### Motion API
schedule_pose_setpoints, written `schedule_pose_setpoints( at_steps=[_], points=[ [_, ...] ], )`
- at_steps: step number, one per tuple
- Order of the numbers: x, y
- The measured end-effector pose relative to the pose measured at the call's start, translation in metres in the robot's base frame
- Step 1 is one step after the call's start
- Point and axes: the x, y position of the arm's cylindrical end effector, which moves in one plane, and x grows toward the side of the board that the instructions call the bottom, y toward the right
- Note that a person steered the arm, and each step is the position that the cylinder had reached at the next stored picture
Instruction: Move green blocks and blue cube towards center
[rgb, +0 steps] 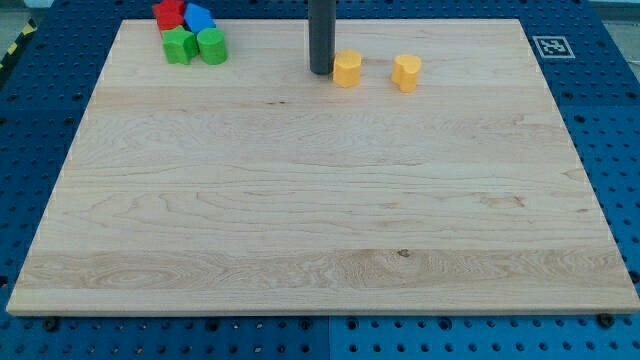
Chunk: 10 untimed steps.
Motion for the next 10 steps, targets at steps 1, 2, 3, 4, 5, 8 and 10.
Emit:
schedule_pose_setpoints(
  at_steps=[1,2,3,4,5,8,10],
  points=[
    [0.000,0.029],
    [0.001,0.054],
    [0.000,0.054],
    [0.005,0.054],
    [0.040,0.030],
    [-0.034,-0.011],
    [-0.106,-0.078]
  ],
)
